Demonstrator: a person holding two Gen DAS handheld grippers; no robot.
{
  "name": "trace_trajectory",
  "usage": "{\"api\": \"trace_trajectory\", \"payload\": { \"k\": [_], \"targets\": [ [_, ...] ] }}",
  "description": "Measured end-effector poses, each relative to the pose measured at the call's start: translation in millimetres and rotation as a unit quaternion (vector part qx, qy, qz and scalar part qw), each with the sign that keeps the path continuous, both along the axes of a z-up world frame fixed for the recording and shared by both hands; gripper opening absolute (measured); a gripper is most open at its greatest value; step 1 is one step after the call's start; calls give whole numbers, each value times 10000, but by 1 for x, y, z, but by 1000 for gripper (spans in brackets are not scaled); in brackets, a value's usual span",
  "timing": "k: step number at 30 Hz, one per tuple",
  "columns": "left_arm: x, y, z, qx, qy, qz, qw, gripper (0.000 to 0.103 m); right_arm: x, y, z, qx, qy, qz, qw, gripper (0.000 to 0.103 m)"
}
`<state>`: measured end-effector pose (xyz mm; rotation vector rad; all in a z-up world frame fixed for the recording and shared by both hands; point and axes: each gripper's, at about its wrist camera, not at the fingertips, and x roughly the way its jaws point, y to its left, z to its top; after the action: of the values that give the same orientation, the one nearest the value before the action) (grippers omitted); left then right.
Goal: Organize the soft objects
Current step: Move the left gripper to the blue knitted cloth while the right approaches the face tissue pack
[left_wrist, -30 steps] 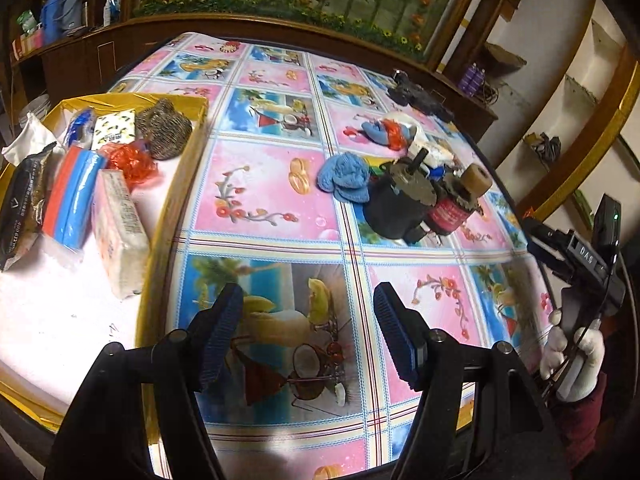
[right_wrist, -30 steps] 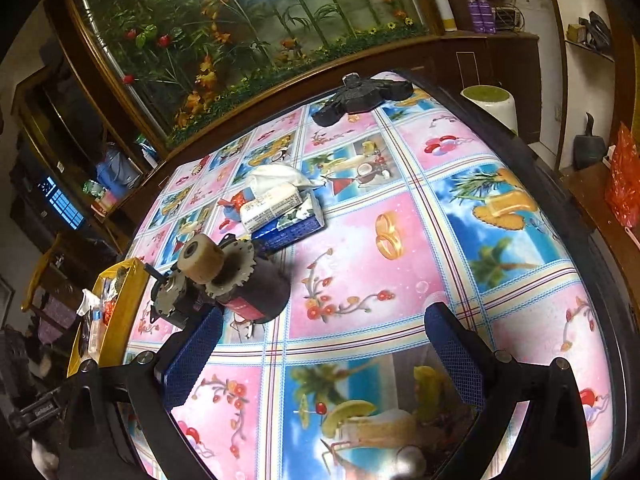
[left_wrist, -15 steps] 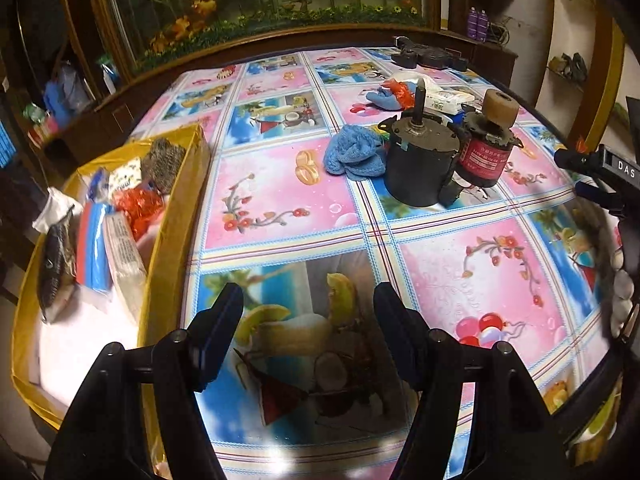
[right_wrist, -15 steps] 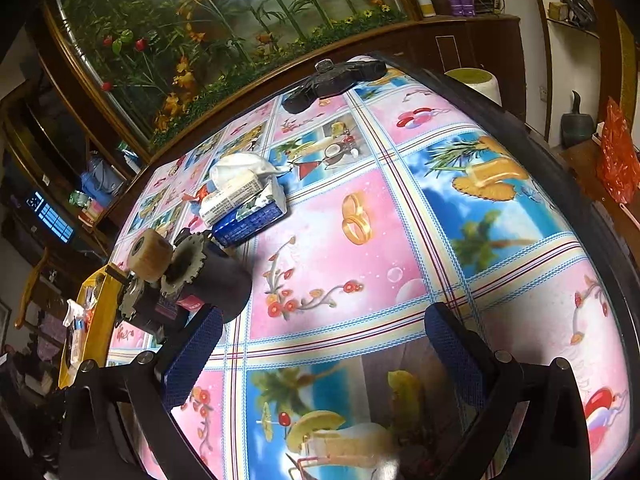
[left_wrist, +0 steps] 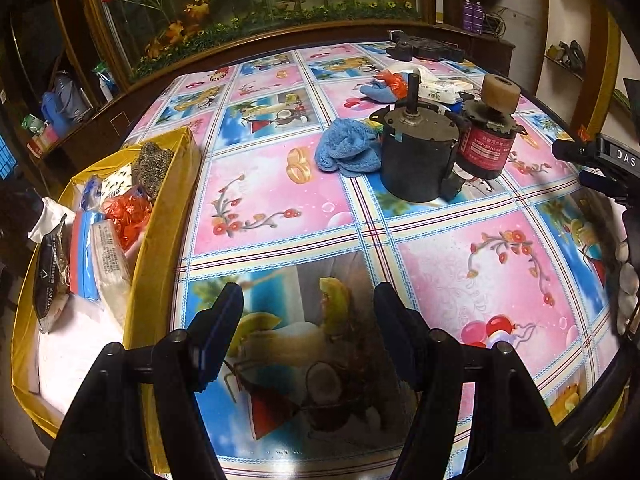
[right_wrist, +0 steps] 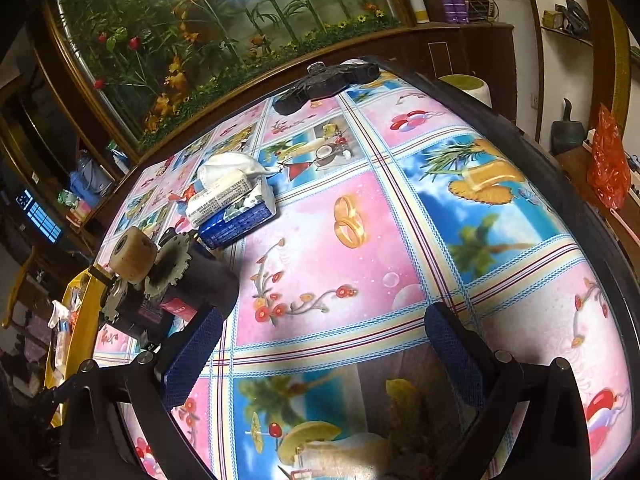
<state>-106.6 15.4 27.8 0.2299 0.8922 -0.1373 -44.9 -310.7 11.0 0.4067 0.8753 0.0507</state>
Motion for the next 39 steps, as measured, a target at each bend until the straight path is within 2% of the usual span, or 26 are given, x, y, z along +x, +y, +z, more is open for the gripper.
{"api": "trace_trajectory", "payload": {
  "k": [13, 15, 25, 27, 28, 37, 39],
  "targets": [
    [6, 8, -15, -210, 265, 86, 9994, 67, 5, -2, -2, -40, 51, 15, 10000, 102],
    [7, 9, -15, -249, 287, 114, 9992, 74, 6, -2, -3, -48, 52, 22, 10000, 102],
    [11, 16, -20, -446, 487, 190, 9976, 90, 7, -2, -3, -53, 57, 20, 10000, 102],
    [12, 17, -21, -460, 559, 201, 9972, 101, 7, -3, -4, -62, 60, 18, 10000, 102],
    [14, 17, -24, -505, 684, 176, 9962, 103, 7, -3, -4, -67, 62, 17, 10000, 102],
    [15, 17, -25, -614, 754, 145, 9952, 103, 4, -10, 1, -53, 9, -141, 9999, 102],
    [15, 18, -25, -624, 764, 167, 9950, 103, -1, -16, 10, 117, -54, -144, 9998, 102]
  ]
}}
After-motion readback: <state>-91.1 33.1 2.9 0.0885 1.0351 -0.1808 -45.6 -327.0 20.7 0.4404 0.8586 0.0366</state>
